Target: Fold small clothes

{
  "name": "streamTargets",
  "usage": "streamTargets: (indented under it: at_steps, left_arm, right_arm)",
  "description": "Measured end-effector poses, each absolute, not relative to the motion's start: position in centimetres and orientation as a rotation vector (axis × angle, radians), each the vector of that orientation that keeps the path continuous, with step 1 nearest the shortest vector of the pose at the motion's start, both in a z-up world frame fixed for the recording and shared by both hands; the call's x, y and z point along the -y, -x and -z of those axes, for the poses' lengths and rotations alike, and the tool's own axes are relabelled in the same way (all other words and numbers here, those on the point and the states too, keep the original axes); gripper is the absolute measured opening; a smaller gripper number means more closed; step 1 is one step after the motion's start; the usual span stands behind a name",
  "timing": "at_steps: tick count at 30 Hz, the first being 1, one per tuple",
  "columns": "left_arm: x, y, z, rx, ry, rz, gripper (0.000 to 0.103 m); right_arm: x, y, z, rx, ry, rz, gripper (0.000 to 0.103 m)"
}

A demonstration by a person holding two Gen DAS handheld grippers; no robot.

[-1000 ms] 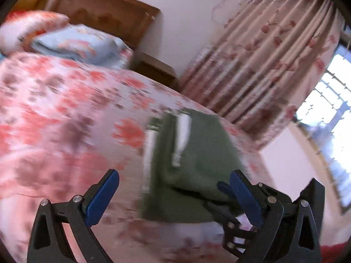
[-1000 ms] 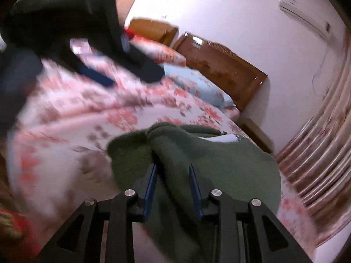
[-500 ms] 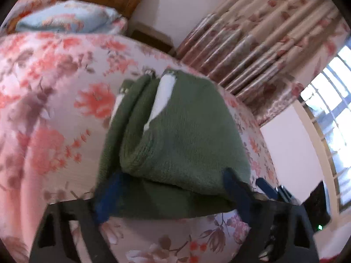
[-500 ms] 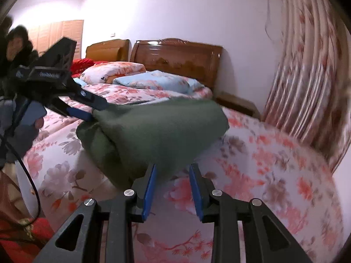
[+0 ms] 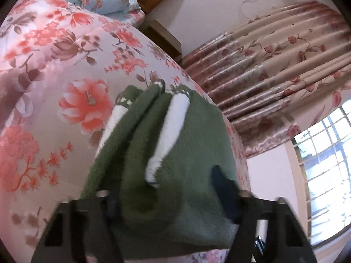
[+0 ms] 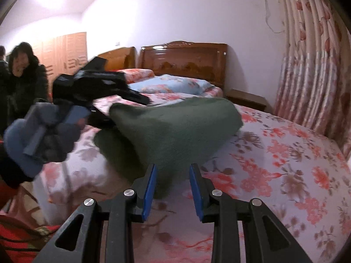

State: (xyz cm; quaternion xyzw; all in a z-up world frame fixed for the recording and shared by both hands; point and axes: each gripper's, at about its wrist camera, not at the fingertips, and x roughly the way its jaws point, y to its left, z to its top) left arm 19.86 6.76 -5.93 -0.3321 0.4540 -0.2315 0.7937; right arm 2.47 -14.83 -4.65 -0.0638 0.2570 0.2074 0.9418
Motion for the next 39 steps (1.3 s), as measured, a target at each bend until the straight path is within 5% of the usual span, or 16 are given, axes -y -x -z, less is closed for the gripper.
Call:
streamTargets:
  at_steps: [1,2,13,19,27,28,30,35,39]
  left_arm:
    - [-6.9,-19.8,5.9,-0.969,0.694,0.483,0.002]
    - [-7.0,-19.6,5.9,-0.962,0.696,0.491,0.0]
    - [-5.7,-13.7,-1.5,-0.664,0.442,0.47,0.0]
    - [-10.1,-14.0,7.4,-0.806,0.597,0.366,0.0]
    - [-9.4,-13.6,6.9,-0.796,0.536,0.328,0.0]
    - [-9.7,-13.8,7.2,-0.801,0.563,0.327,0.014]
    - [-10.3,-13.1,6.4,-0.801,0.56,0.303,0.097]
    - [-10.8,-9.2,0.7,-0.577,0.402,0.071,0.103]
    - [-5.4,-10.6,-1.7,-0.58,0.235,0.284,0.103]
  right_arm:
    - [14.5,-2.2,4.7,-0.519,0.137,-0.434,0.032]
    - [14.0,-2.1,4.8,-0.52,0.154,-0.434,0.033]
    - [11.7,-4.8,6.2,-0.598,0.229,-0.256,0.033]
    - [11.6,-5.9,7.7,-0.667,0.238,-0.267,0.033]
    - [12.0,-6.1,7.9,-0.685,0.237,-0.289,0.034]
    - [12.1,-6.1,7.8,-0.691,0.234,-0.303,0.034]
    - [12.6,-5.8,7.3,-0.716,0.221,-0.357,0.034]
    - [15.0,-3.2,4.1,-0.645,0.17,-0.515,0.034]
    - [15.2,-5.5,2.0,-0.571,0.071,-0.501,0.034]
